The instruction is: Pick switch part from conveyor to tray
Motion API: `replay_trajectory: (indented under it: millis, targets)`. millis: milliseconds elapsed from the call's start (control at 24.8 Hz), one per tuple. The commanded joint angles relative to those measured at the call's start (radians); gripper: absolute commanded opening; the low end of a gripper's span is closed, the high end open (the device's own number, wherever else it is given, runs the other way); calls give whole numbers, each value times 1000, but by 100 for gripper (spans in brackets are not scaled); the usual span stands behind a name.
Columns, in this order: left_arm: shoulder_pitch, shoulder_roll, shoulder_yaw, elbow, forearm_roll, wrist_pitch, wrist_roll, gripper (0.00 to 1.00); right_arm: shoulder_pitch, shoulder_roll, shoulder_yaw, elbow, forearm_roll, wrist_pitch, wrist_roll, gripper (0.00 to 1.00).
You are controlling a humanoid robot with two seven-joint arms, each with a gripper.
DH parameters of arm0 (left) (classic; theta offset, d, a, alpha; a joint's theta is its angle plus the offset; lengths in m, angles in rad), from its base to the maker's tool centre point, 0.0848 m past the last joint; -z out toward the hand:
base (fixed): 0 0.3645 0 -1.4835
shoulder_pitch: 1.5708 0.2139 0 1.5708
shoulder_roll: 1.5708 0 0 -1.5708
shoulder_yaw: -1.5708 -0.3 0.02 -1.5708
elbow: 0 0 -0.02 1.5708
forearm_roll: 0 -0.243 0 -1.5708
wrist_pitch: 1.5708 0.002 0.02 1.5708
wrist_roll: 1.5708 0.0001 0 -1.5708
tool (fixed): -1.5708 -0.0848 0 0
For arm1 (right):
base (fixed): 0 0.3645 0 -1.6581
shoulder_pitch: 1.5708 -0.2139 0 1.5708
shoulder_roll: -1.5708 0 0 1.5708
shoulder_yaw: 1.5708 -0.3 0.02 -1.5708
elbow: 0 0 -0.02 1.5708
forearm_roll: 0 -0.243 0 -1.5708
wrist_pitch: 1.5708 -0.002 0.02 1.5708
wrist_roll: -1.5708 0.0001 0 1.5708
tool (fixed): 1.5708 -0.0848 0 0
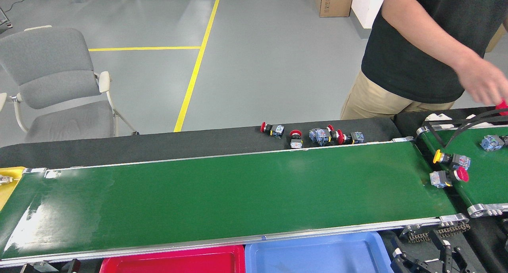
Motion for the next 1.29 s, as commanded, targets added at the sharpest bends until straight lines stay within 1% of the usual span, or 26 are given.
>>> replay_trajectory:
  millis: [0,161,242,322,443,564,645,725,846,927,967,1007,1048,1088,1168,1249]
  targets:
    - [-4,6,7,-10,-1,-1,7,100,-19,-17,-7,5,-3,9,1,99]
    - [-4,6,7,-10,-1,-1,7,100,-52,-34,-10,27,-5,12,10,99]
    - [-4,6,7,-10,-1,-1,7,100,-65,-37,-17,31,-6,17,12,99]
    - [-5,9,7,-10,-1,-1,7,100,-80,-36,-21,57,-6,19,13,99]
    - [-7,11,7,-9,-1,-1,7,100,-155,-37,-21,117,-6,23,55,99]
    - [-15,9,7,-9,-1,-1,7,100,-255,-37,-20,200,3,31,130,99]
    - [-19,9,7,-7,-1,-1,7,100,-303,-39,-9,243,6,65,148,99]
    - [-28,9,7,-4,-1,-1,7,100,-345,-39,29,287,11,114,148,98]
    - [-36,15,7,-3,-1,-1,7,100,-410,-57,131,358,12,206,148,98]
    - [-38,14,7,-4,-1,-1,7,100,-454,-73,174,409,11,261,148,95]
    - [-38,14,7,-4,-1,-1,7,100,-474,-73,184,430,11,273,148,91]
    - [-36,14,7,-4,-1,-1,7,100,-490,-74,187,450,9,275,147,86]
    - [-36,12,7,-3,-1,-1,7,100,-500,-74,187,461,9,273,147,77]
    - [-36,12,7,-3,-1,-1,7,100,-510,-74,189,465,9,272,147,62]
    - [-39,11,5,-3,-1,-3,7,100,-513,-74,191,465,9,266,147,28]
    - [-44,7,5,-3,-1,-3,7,100,-511,-74,212,465,7,266,147,10]
